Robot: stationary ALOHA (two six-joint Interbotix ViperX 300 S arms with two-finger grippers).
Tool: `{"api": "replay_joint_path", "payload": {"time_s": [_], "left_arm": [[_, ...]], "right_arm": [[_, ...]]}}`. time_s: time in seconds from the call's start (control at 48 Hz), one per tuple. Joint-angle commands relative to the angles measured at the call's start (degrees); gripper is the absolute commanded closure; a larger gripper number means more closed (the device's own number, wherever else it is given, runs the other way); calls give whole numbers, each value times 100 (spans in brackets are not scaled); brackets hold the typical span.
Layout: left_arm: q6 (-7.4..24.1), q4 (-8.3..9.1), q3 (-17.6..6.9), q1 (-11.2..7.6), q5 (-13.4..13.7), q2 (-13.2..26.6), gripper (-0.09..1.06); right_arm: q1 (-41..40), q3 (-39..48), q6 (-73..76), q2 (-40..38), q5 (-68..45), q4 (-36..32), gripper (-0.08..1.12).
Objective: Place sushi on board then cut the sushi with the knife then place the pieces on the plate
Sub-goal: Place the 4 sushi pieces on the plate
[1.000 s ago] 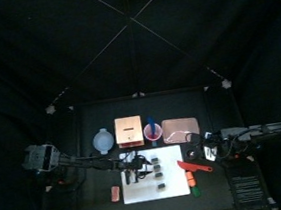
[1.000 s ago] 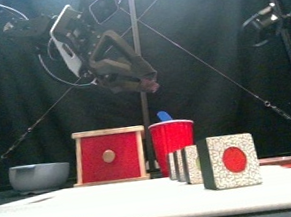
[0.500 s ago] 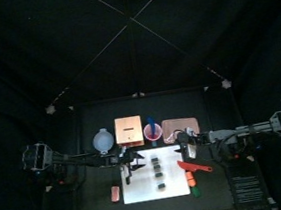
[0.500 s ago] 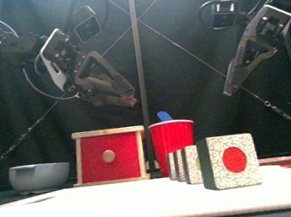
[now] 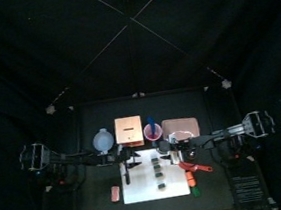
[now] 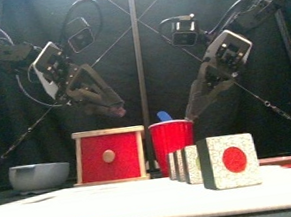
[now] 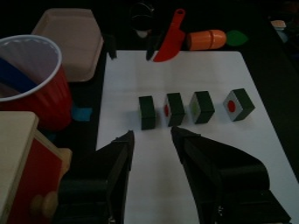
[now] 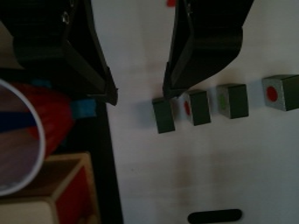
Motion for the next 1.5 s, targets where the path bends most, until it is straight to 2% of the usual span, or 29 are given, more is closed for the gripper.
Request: {"api": "replay_joint_path", "payload": {"time_s": [0.021, 0.354, 0.771, 0.979, 1.062, 1.167, 1.5], "left_arm": [[18, -9, -62, 35, -53, -88, 19], [18, 0, -9, 44, -44, -88, 19], [18, 0, 62, 53, -35, -88, 19], [18, 9, 88, 53, -35, -88, 19], [18, 9, 88, 53, -35, -88, 19], [18, 9, 79, 62, -35, -88, 19], [18, 0, 88, 70, -26, -88, 19]], "right_arm": [[114, -396, 26, 220, 9, -44, 23], [246, -923, 62, 949, 483, -53, 23], [176, -1178, 53, 1424, 527, -70, 24], [141, -1187, 35, 1529, 545, -70, 34], [132, -1178, 62, 1521, 606, -70, 42], [79, -1169, 70, 1389, 782, -53, 48], [-299, -879, 79, 378, 1327, -70, 48]]}}
